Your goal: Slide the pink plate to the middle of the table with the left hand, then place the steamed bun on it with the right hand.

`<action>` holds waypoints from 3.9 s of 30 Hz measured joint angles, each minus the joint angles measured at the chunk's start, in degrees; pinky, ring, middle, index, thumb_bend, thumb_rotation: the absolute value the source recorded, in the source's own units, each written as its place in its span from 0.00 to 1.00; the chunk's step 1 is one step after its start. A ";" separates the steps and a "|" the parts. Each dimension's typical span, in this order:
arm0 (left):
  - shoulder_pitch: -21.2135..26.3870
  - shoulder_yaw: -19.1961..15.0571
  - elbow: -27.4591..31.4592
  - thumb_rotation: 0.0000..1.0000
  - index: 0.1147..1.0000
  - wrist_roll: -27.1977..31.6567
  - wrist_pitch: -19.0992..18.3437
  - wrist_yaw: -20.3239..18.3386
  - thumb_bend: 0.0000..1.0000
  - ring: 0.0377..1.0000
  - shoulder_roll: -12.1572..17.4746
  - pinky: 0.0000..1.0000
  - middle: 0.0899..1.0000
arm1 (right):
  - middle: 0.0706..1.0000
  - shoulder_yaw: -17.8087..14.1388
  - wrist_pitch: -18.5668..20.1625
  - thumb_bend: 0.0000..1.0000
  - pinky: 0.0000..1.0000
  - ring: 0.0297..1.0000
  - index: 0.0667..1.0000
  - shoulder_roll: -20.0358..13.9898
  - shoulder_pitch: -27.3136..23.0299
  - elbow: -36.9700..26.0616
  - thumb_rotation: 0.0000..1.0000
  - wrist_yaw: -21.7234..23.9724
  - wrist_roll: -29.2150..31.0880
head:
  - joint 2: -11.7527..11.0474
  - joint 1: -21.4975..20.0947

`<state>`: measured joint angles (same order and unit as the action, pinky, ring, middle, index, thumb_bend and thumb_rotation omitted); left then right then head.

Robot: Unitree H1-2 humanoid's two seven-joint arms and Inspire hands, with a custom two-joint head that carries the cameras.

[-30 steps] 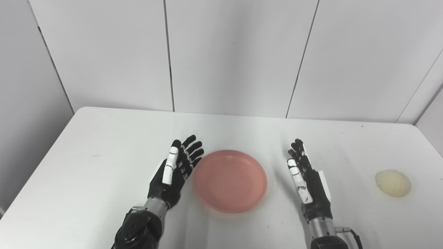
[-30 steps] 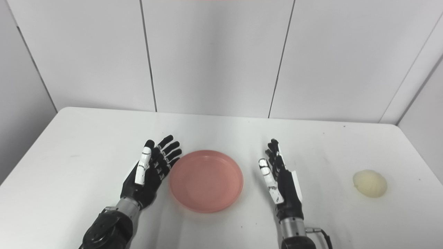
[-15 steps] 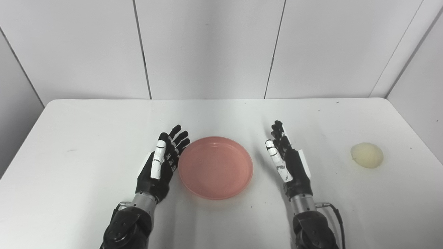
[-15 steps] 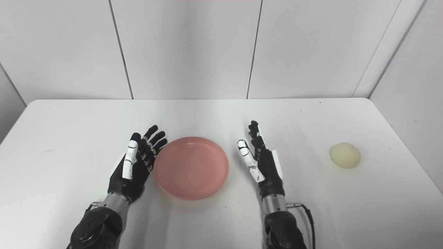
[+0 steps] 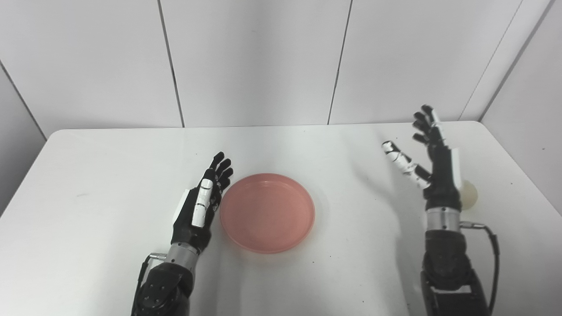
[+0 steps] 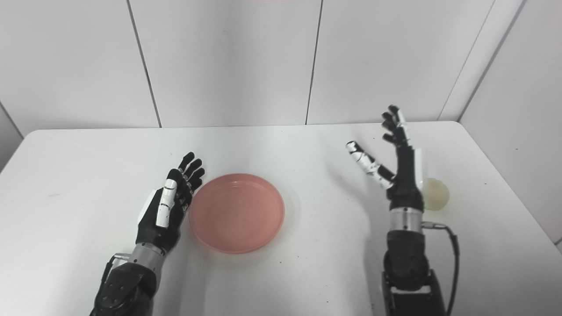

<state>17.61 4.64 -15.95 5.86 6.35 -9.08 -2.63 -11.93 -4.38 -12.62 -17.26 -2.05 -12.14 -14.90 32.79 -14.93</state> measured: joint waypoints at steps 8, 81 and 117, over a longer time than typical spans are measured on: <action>-0.07 -0.26 0.22 1.00 0.96 0.35 0.07 -0.44 0.59 0.97 0.42 0.98 0.97 | 0.83 0.52 7.25 0.69 0.78 0.84 0.87 -6.54 -0.08 -0.64 0.46 0.02 -10.71 | -1.67 -5.46; -1.07 -3.20 2.29 1.00 0.96 6.32 -5.32 -6.38 0.56 0.97 5.88 1.00 0.98 | 0.36 -11.11 31.22 0.53 0.19 0.24 0.47 -3.72 -5.31 5.07 0.00 29.98 -49.41 | -3.69 -16.45; 0.04 0.34 -0.81 1.00 0.98 -0.39 1.27 -3.32 0.60 1.00 -0.18 1.00 1.00 | 0.39 5.84 23.17 0.51 0.23 0.25 0.48 -1.32 0.79 -11.87 0.00 20.07 -10.05 | -6.07 6.58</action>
<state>17.64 4.98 -16.76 5.48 7.63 -12.40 -2.80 -6.09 18.79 -13.94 -16.47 -13.91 7.92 -24.95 26.72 -8.35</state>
